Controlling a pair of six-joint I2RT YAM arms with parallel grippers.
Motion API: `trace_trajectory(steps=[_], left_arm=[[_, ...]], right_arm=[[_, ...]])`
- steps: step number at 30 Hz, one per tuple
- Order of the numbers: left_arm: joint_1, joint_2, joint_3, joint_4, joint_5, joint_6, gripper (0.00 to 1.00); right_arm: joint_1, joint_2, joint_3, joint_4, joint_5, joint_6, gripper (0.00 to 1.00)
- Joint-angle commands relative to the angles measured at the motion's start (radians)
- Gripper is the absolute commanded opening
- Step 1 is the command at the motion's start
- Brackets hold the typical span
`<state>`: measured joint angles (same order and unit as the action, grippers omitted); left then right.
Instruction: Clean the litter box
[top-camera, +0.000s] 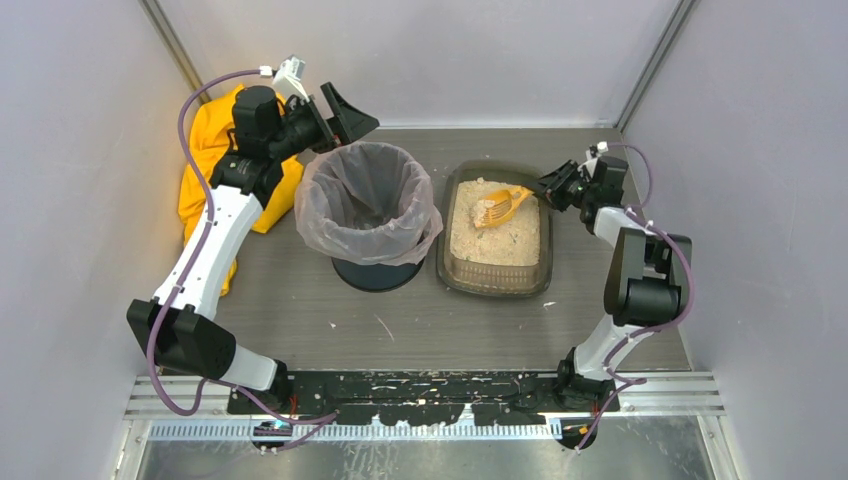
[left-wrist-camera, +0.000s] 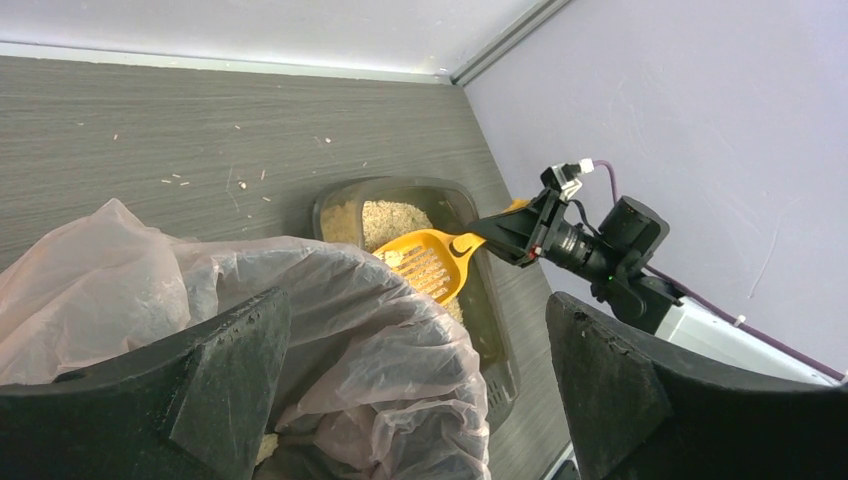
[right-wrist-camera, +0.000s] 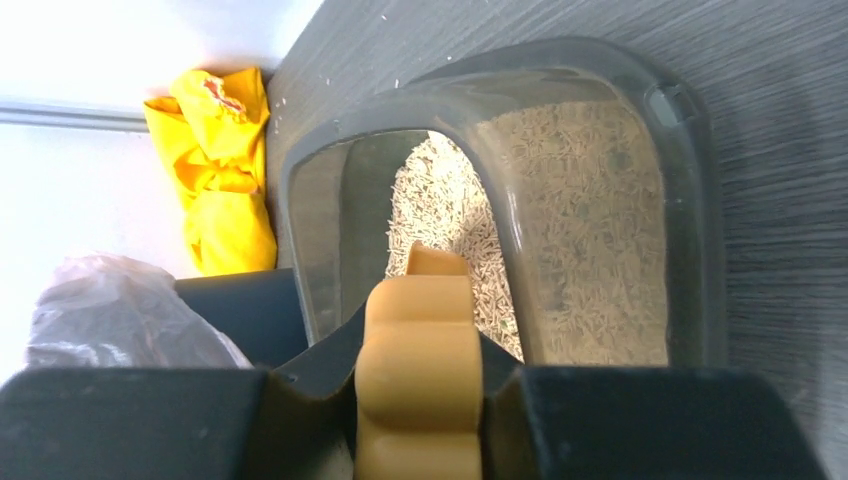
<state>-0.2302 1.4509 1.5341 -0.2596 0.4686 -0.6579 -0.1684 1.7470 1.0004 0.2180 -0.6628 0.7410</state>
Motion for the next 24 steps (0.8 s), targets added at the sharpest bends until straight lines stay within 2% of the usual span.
trace_trajectory(steps=[1, 10, 17, 24], left_arm=[[0.005, -0.025, 0.0, 0.076, 0.029, -0.021, 0.98], [0.005, -0.019, 0.006, 0.085, 0.035, -0.028, 0.98], [0.004, -0.005, 0.02, 0.094, 0.045, -0.036, 0.98], [0.005, 0.0, 0.026, 0.099, 0.047, -0.037, 0.97]], right_arm=[[-0.024, -0.11, -0.027, 0.091, -0.059, 0.04, 0.01], [-0.101, -0.192, -0.131, 0.241, -0.158, 0.166, 0.01], [-0.162, -0.201, -0.219, 0.586, -0.263, 0.464, 0.01], [-0.191, -0.193, -0.282, 0.946, -0.277, 0.735, 0.01]])
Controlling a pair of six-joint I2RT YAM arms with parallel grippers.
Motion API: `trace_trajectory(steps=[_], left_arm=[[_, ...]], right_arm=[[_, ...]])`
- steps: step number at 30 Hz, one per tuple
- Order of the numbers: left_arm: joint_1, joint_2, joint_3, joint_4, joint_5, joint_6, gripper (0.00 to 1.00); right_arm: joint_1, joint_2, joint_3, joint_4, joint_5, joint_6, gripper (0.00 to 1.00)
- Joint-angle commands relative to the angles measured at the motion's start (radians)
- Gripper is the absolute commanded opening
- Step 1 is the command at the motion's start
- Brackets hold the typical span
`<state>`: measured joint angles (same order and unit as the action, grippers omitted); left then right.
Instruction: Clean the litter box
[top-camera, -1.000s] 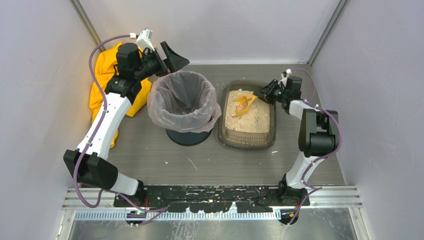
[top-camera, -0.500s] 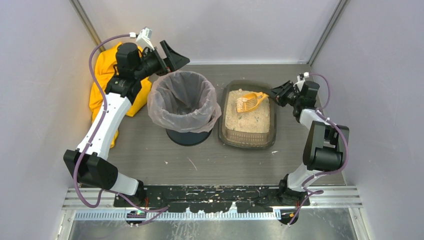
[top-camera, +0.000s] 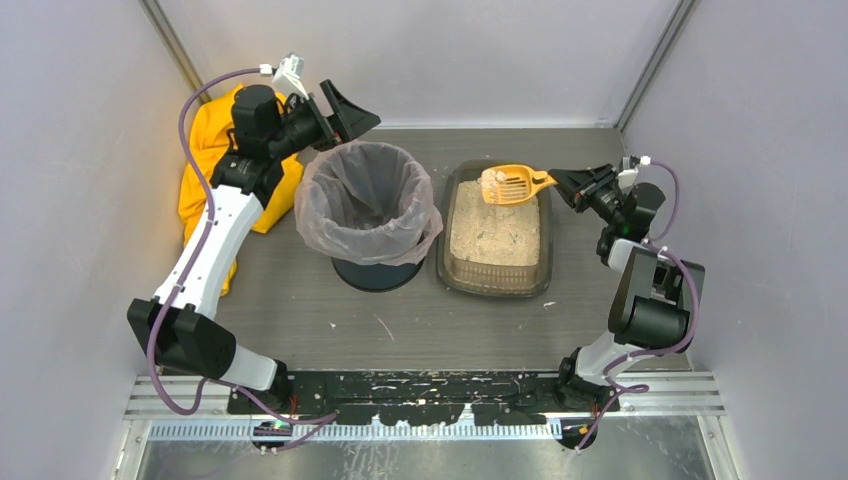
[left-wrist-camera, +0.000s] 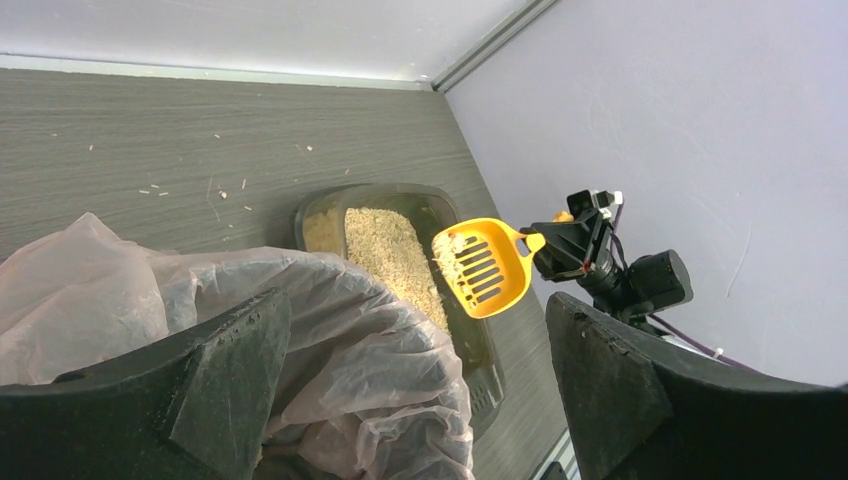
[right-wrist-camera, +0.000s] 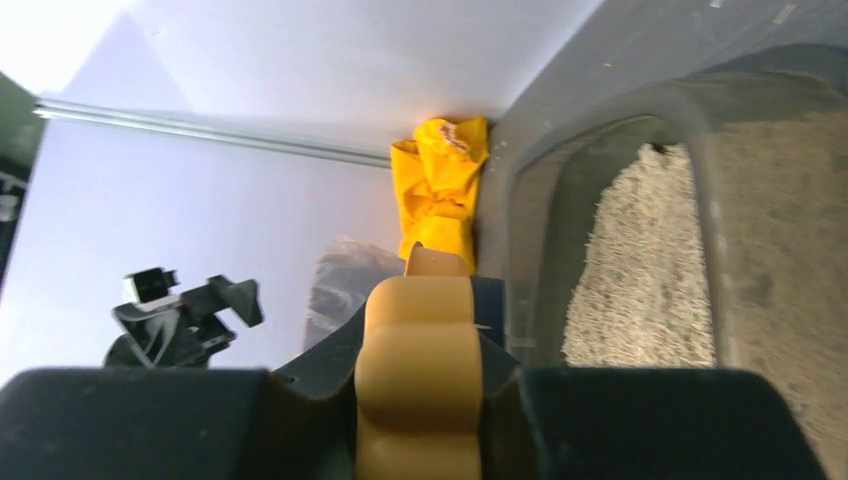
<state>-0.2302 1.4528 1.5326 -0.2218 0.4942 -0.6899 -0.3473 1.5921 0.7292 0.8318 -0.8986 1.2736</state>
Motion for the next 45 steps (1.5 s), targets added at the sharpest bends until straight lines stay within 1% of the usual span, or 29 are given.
trace_trajectory(steps=[1, 4, 5, 11, 13, 17, 20, 24, 27, 31, 35, 39, 43, 45], left_arm=[[0.005, 0.0, 0.027, 0.063, 0.022, -0.005, 0.97], [0.005, 0.001, 0.026, 0.066, 0.024, -0.007, 0.98], [0.004, 0.003, 0.025, 0.067, 0.025, -0.008, 0.97], [0.005, 0.007, 0.024, 0.075, 0.03, -0.017, 0.97], [0.003, 0.008, 0.024, 0.082, 0.033, -0.024, 0.97], [0.002, 0.024, 0.007, 0.135, 0.056, -0.074, 0.97], [0.002, 0.021, 0.01, 0.145, 0.054, -0.081, 0.97], [0.002, 0.017, 0.024, 0.115, 0.03, -0.052, 0.97], [0.001, 0.017, 0.022, 0.127, 0.034, -0.065, 0.97], [0.001, 0.018, 0.022, 0.117, 0.035, -0.059, 0.97], [0.002, 0.006, 0.028, 0.099, 0.02, -0.043, 0.97], [0.002, 0.011, 0.035, 0.087, 0.014, -0.035, 0.97], [0.002, 0.018, 0.04, 0.101, 0.017, -0.049, 0.97], [0.002, 0.022, 0.044, 0.1, 0.017, -0.05, 0.97]], right_arm=[[-0.015, -0.026, -0.013, 0.39, -0.044, 0.244, 0.01], [-0.031, 0.025, -0.011, 0.589, -0.046, 0.4, 0.01], [-0.035, 0.027, -0.008, 0.596, -0.049, 0.417, 0.01], [-0.041, 0.008, -0.001, 0.596, -0.052, 0.42, 0.01], [-0.038, 0.01, -0.004, 0.596, -0.028, 0.424, 0.01], [0.001, 0.031, -0.003, 0.597, -0.008, 0.421, 0.01], [-0.058, 0.033, -0.027, 0.596, -0.005, 0.414, 0.01], [0.008, 0.07, -0.034, 0.599, -0.004, 0.411, 0.01], [-0.024, 0.06, -0.033, 0.596, -0.008, 0.4, 0.01], [-0.003, 0.078, 0.012, 0.597, -0.071, 0.419, 0.01], [-0.083, 0.042, -0.049, 0.595, -0.025, 0.414, 0.01], [-0.009, 0.077, -0.001, 0.599, -0.051, 0.419, 0.01], [-0.023, 0.047, -0.019, 0.569, -0.044, 0.392, 0.01], [0.014, 0.055, -0.005, 0.526, -0.061, 0.358, 0.01]])
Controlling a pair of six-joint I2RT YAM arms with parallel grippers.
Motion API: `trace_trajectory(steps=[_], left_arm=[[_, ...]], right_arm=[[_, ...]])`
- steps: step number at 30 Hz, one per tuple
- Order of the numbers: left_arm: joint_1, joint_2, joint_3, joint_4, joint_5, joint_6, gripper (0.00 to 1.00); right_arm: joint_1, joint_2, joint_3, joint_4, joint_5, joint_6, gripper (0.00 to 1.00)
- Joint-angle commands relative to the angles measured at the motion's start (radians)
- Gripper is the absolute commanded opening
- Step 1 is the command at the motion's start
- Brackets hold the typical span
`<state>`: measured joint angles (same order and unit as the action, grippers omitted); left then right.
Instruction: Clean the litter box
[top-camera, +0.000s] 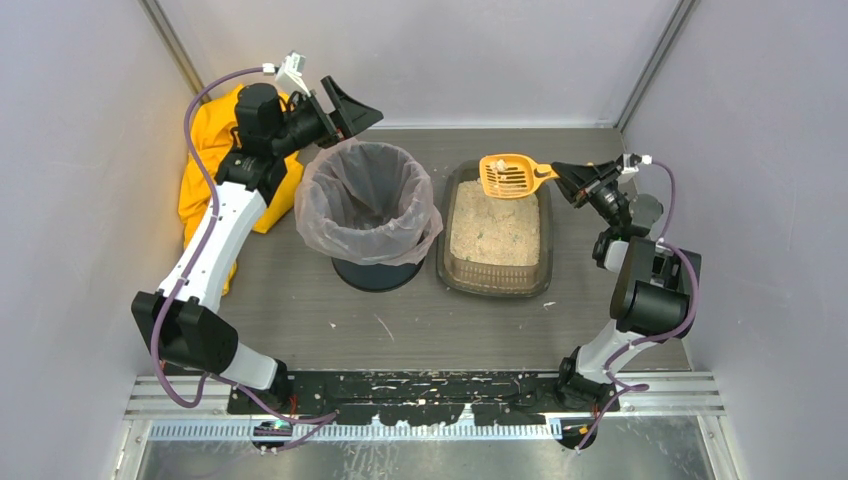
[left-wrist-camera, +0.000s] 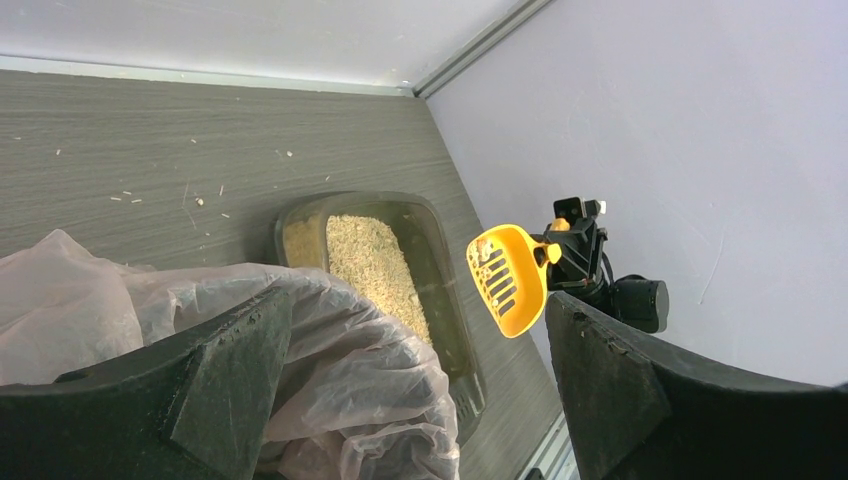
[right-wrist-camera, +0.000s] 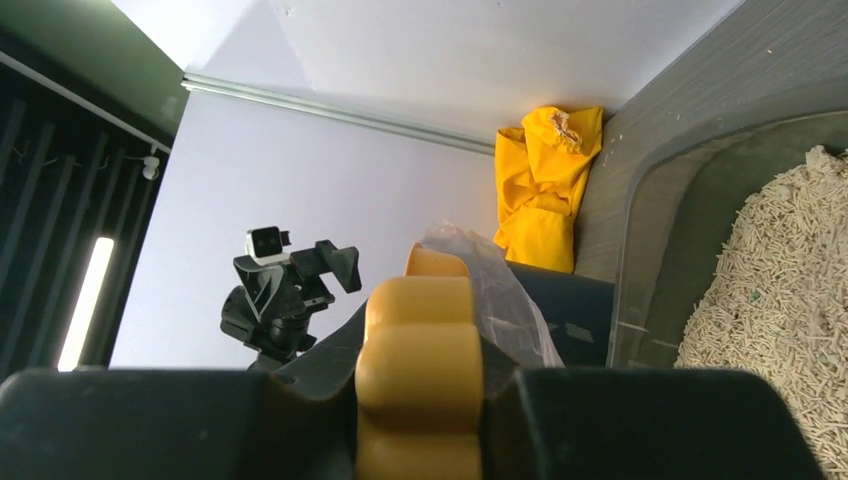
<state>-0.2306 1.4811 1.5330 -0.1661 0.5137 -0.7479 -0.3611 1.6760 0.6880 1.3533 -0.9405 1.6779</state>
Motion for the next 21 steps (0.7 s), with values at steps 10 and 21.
trace_trajectory(steps=[10, 21], left_arm=[[0.002, -0.024, 0.023, 0.044, -0.015, 0.008, 0.97], [0.0, -0.004, -0.038, 0.161, 0.017, -0.096, 0.97]], right_arm=[[0.027, -0.081, 0.048, -0.018, -0.02, -0.074, 0.01], [0.116, -0.163, 0.134, -0.412, -0.089, -0.358, 0.01]])
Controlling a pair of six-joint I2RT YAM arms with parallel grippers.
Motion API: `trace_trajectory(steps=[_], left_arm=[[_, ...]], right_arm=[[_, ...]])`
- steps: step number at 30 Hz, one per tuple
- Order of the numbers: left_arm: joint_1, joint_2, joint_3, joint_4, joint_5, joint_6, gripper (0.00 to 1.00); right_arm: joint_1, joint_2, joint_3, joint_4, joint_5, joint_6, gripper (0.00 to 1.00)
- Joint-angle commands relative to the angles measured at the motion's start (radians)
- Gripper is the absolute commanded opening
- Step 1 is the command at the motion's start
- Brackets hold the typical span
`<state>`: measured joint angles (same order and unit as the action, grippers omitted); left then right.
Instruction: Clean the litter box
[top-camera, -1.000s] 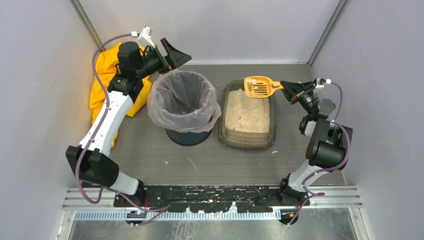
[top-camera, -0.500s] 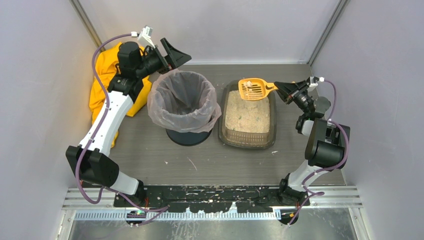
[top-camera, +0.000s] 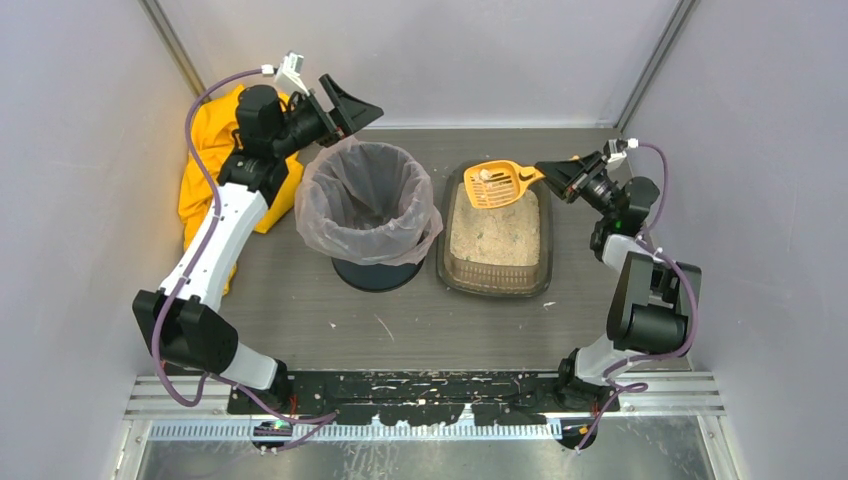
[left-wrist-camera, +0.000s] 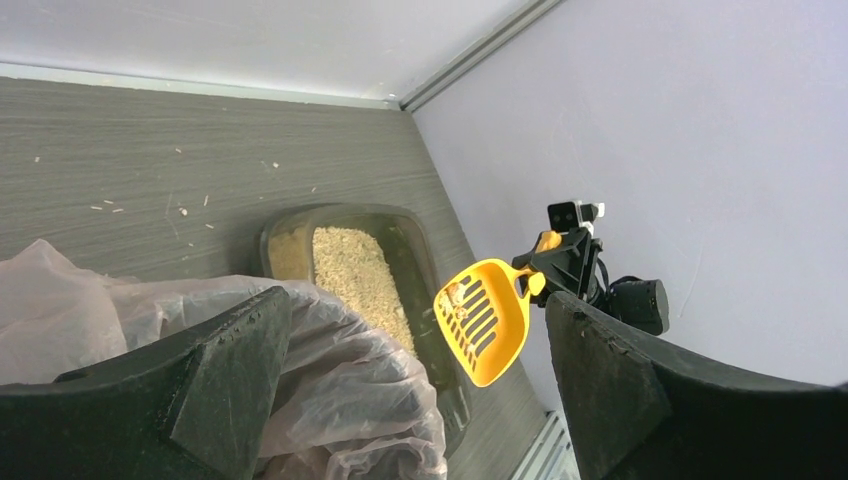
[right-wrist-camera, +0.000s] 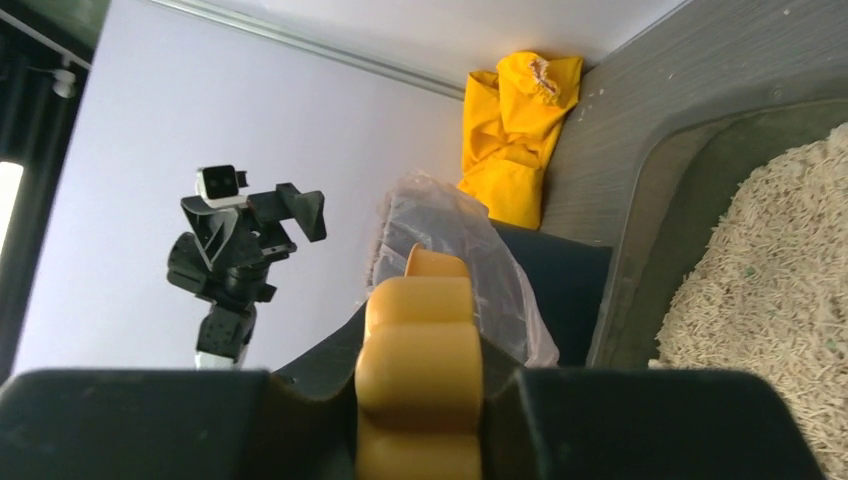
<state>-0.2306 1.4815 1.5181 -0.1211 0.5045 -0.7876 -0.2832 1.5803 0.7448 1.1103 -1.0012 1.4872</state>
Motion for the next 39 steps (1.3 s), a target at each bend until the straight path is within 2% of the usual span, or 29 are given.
trace_trajectory(steps=[1, 3, 6, 16, 18, 20, 24, 26, 31, 39], left_arm=[[0.002, -0.004, -0.022, 0.112, 0.026, -0.052, 0.97], [0.002, -0.003, -0.009, 0.081, 0.018, -0.032, 0.97], [0.003, -0.01, -0.001, 0.06, 0.009, -0.01, 0.97], [0.007, -0.027, -0.025, 0.05, 0.014, 0.008, 0.97], [0.008, -0.031, -0.028, 0.047, 0.013, 0.011, 0.98], [0.01, -0.035, -0.031, 0.046, 0.014, 0.011, 0.98], [0.011, -0.036, -0.029, 0.05, 0.013, 0.01, 0.98], [0.013, -0.038, -0.025, 0.05, 0.011, 0.01, 0.98], [0.014, -0.038, 0.002, 0.034, 0.019, 0.011, 0.98], [0.016, -0.063, -0.008, 0.005, 0.007, 0.034, 0.98]], right_arm=[[0.057, -0.076, 0.074, -0.175, -0.016, -0.169, 0.01], [0.047, -0.103, 0.054, -0.198, 0.033, -0.174, 0.01], [0.038, -0.11, 0.078, -0.274, 0.014, -0.219, 0.01], [0.027, -0.077, 0.13, -0.012, 0.033, 0.03, 0.01], [0.034, -0.079, 0.163, -0.011, 0.037, 0.058, 0.01], [0.055, -0.095, 0.215, -0.085, 0.038, 0.028, 0.01], [0.129, -0.127, 0.362, -0.419, 0.05, -0.181, 0.01], [0.172, -0.12, 0.427, -0.53, 0.061, -0.242, 0.01], [0.279, -0.044, 0.535, -0.585, 0.083, -0.256, 0.01], [0.473, 0.093, 0.769, -0.88, 0.121, -0.453, 0.01]])
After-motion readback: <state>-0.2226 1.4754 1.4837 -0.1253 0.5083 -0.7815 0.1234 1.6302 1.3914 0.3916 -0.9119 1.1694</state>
